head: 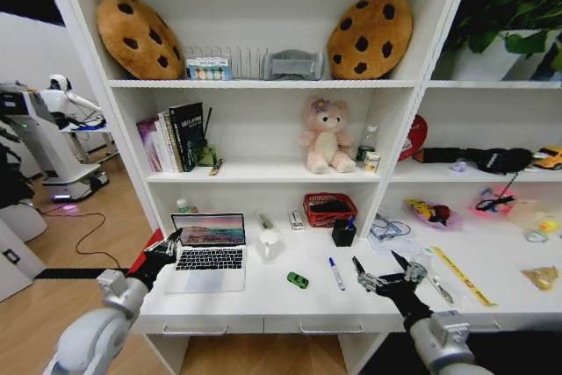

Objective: Organize the objects on the table.

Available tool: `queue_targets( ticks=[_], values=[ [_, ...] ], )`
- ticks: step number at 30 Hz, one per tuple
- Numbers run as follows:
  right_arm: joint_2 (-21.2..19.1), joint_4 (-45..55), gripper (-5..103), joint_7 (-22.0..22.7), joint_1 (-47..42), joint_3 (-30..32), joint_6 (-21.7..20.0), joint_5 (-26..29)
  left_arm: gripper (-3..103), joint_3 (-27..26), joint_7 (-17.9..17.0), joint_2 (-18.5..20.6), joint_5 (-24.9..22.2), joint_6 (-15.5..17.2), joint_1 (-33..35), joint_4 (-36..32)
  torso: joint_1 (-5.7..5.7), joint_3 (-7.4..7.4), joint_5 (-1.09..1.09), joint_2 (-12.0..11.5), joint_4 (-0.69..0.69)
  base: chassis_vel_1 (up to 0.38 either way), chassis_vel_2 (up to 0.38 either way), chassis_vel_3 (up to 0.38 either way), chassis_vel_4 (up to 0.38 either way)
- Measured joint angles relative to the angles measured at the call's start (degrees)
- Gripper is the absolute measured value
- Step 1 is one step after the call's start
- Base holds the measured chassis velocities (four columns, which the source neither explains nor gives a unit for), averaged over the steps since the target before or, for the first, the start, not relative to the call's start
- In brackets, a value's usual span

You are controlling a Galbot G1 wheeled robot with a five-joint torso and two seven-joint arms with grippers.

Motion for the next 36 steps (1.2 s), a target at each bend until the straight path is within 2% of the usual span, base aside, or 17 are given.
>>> queue_targets(
  ticks=[6,11,15,18,20,22,26,27,30,32,33,36],
  values=[
    [-2.09,-1.59,100,-0.05,1.17,-0.05,-0.33,1.13,0,4.06,-0.98,1.44,-1.5,0.74,-6.72,3.74,0.0,0.0,0.0,0.0,0.01,0.0,0.0,0.0,0.0],
    [-4.29,-3.25,100,-0.05,1.49,0.02,-0.52,1.69,0,11.81,-1.33,3.75,-2.57,1.14,-16.61,9.09,0.0,0.0,0.01,0.0,-0.01,0.0,0.0,0.0,0.0],
    [-5.3,-4.37,100,-0.06,2.01,-0.35,-0.54,1.84,0,15.97,-1.16,4.82,-3.9,2.1,-21.64,12.28,0.0,0.0,0.0,0.0,0.0,0.0,0.0,0.0,0.0],
    [-5.61,-4.96,100,-0.07,2.52,-0.67,-0.62,1.93,0,18.06,-1.15,5.04,-4.29,2.41,-24.29,14.57,0.0,0.0,0.02,0.0,0.01,0.0,0.0,0.0,0.0],
    [-6.47,-5.49,100,-0.3,3.46,-0.66,-0.91,2.65,0,22.11,-1.08,4.67,-7.18,3.91,-30.85,20.51,0.0,0.0,0.0,0.0,0.01,0.0,0.0,0.0,0.0],
    [-6.66,-5.48,100,-0.34,3.68,-0.61,-0.99,2.85,0,22.47,-1.07,4.49,-7.67,4.3,-31.62,21.09,0.0,0.0,0.0,0.0,0.01,0.0,0.0,0.0,0.0],
    [-6.9,-5.9,100,-0.34,4.45,-0.54,-1.2,3.39,0,24.29,-2.4,3.64,-9.82,9.96,-34.78,22.68,0.01,0.0,0.0,0.0,0.0,0.0,0.0,0.0,0.0],
    [-6.9,-5.9,100,-0.34,4.45,-0.54,-1.2,3.39,0,24.29,-2.4,3.64,-9.82,9.96,-34.78,22.68,0.01,0.0,0.0,0.0,0.0,0.0,0.0,0.0,0.0],
    [-6.26,-6.5,100,-0.33,4.71,-0.7,-1.0,3.04,0,24.42,-3.28,3.56,-9.64,16.55,-35.71,22.31,0.0,0.0,0.0,0.0,0.01,0.0,0.0,0.0,0.0],
    [-5.85,-6.83,100,-0.36,4.88,-0.97,-0.73,2.65,0,24.3,-4.14,3.15,-9.35,19.41,-36.53,22.26,-0.01,-0.01,0.01,0.01,0.01,0.0,0.0,0.0,0.0],
    [-5.85,-6.83,100,-0.36,4.88,-0.97,-0.73,2.65,0,24.3,-4.14,3.15,-9.35,19.41,-36.53,22.26,-0.01,-0.01,0.01,0.01,0.01,0.0,0.0,0.0,0.0],
    [-5.6,-7.24,100,-0.37,5.27,-1.3,-0.55,2.5,0,24.23,-4.98,2.56,-8.95,22.47,-38.01,22.56,-0.01,-0.01,0.0,0.01,0.0,0.0,0.0,0.0,0.0]
  ],
)
